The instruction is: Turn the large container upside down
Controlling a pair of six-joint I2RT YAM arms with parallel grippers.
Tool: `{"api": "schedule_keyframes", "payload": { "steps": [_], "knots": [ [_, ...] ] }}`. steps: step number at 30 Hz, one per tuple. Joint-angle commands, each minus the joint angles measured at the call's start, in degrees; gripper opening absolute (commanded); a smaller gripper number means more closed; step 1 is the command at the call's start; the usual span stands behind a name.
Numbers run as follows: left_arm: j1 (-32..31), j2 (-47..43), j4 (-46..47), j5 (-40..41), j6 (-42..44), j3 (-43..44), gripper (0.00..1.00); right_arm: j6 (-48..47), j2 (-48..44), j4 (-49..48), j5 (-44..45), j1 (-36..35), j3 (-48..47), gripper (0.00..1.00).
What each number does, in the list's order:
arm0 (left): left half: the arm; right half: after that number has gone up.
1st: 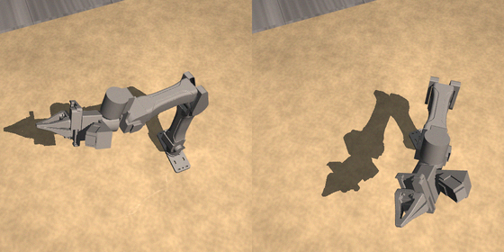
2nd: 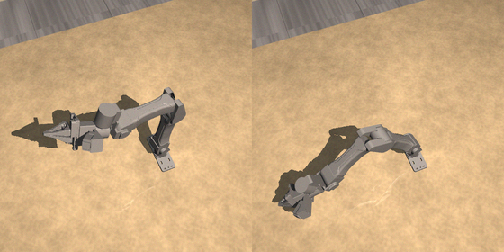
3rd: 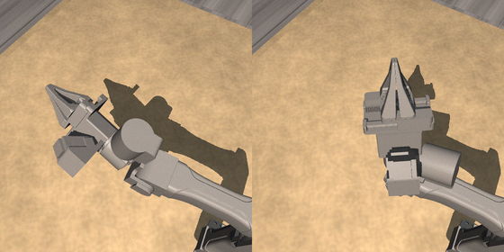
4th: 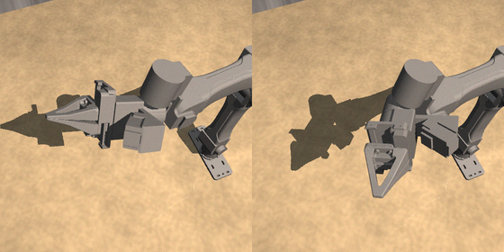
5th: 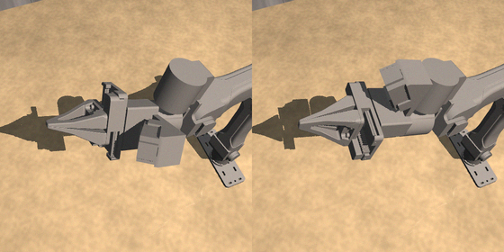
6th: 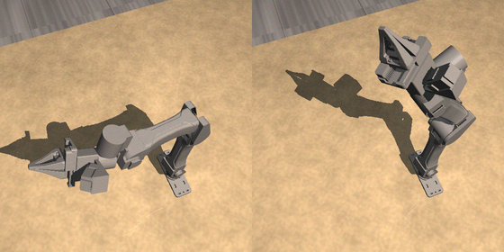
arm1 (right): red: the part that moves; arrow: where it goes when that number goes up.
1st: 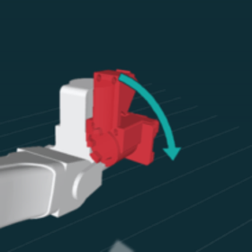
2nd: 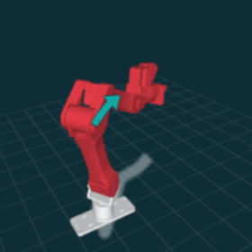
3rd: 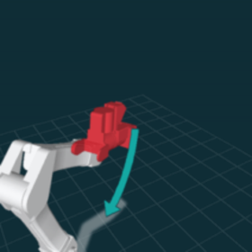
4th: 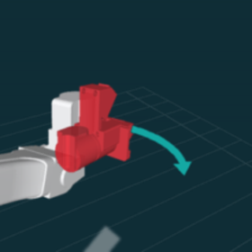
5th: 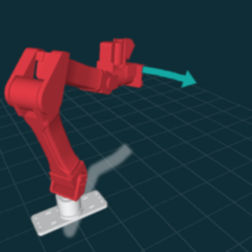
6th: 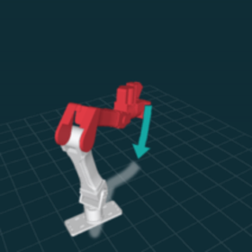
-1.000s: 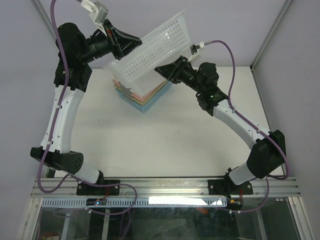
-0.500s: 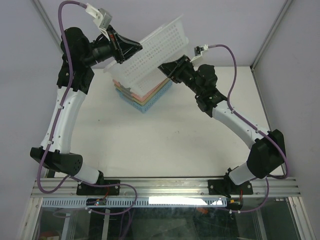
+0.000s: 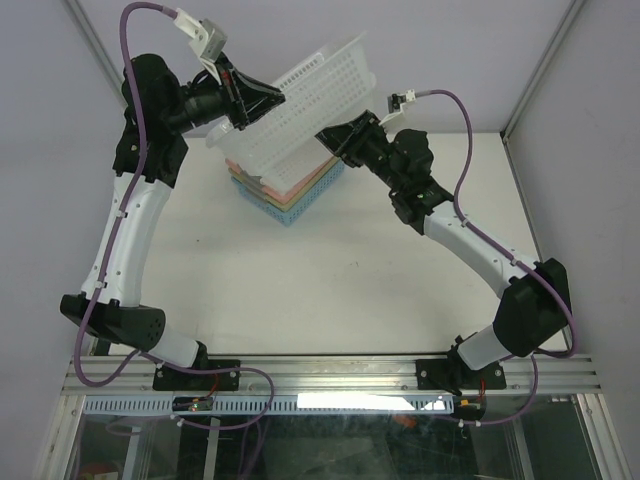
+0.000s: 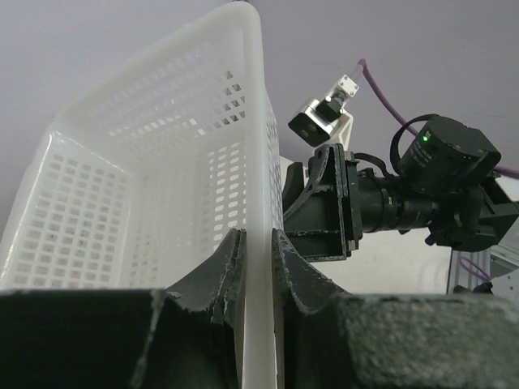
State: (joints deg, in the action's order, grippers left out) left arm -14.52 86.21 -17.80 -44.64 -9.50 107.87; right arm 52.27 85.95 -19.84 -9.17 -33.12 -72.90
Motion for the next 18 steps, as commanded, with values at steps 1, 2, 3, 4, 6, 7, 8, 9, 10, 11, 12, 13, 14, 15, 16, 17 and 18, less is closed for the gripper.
{"api": "schedule_keyframes", "payload": {
  "steps": [1, 2, 3, 4, 6, 7, 8, 9, 10, 11, 12, 13, 14, 15, 16, 17, 18],
  "knots": [
    [-0.32, 1.85, -4.40, -8.08, 0.83, 2.85, 0.16, 0.48, -0.86, -5.71, 1.22, -0.66, -2.82, 0.48],
    [-0.25, 2.38, -5.09, -9.57, 1.27, 2.72, 0.18, 0.35, -0.99, -5.59, 1.44, -0.63, -2.81, 0.48],
    [-0.30, 2.98, -5.74, -10.52, 1.46, 2.63, 0.19, 0.19, -1.03, -5.46, 1.56, -0.66, -2.82, 0.48],
    [-0.31, 3.52, -6.44, -11.35, 1.66, 2.53, 0.19, -0.02, -1.12, -5.23, 1.65, -0.64, -2.82, 0.48],
    [-0.30, 3.93, -7.22, -11.31, 2.15, 2.40, 0.19, -0.67, -1.14, -4.89, 1.26, -0.63, -3.09, 0.49],
    [-0.27, 4.00, -7.23, -11.33, 2.42, 2.46, 0.21, -0.94, -1.06, -4.68, 1.00, -0.63, -3.31, 0.50],
    [-0.31, 4.09, -7.24, -11.34, 2.39, 2.61, 0.22, -1.02, -0.93, -4.45, 0.73, -0.67, -3.54, 0.50],
    [-0.25, 4.22, -7.25, -11.30, 2.38, 2.85, 0.23, -1.03, -0.84, -4.32, 0.59, -0.65, -3.76, 0.51],
    [-0.29, 4.38, -7.32, -11.34, 2.41, 2.97, 0.24, -1.03, -0.79, -4.33, 0.49, -0.64, -3.86, 0.51],
    [-0.27, 4.54, -7.33, -11.34, 2.43, 3.13, 0.24, -0.96, -0.66, -4.41, 0.47, -0.63, -3.97, 0.51],
    [-0.31, 4.65, -7.40, -11.45, 2.42, 3.15, 0.27, -0.95, -0.54, -4.42, 0.39, -0.67, -4.06, 0.51],
    [-0.24, 4.78, -7.42, -11.66, 2.43, 3.13, 0.30, -0.94, -0.51, -4.43, 0.30, -0.63, -4.18, 0.52],
    [-0.23, 4.90, -7.53, -11.94, 2.31, 3.24, 0.30, -0.94, -0.51, -4.50, 0.23, -0.64, -4.30, 0.52],
    [-0.30, 5.00, -7.59, -11.85, 2.42, 3.30, 0.27, -0.99, -0.46, -4.36, 0.25, -0.63, -4.38, 0.52],
    [-0.23, 4.95, -7.59, -11.40, 2.44, 3.25, 0.18, -1.03, -0.49, -4.36, 0.25, -0.69, -4.36, 0.52],
    [-0.28, 4.89, -7.60, -10.73, 2.43, 3.30, 0.08, -1.10, -0.55, -4.39, 0.29, -0.70, -4.31, 0.52],
    [-0.25, 4.85, -7.60, -10.18, 2.53, 3.54, 0.00, -1.19, -0.67, -4.32, 0.35, -0.64, -4.27, 0.52]
  ]
}}
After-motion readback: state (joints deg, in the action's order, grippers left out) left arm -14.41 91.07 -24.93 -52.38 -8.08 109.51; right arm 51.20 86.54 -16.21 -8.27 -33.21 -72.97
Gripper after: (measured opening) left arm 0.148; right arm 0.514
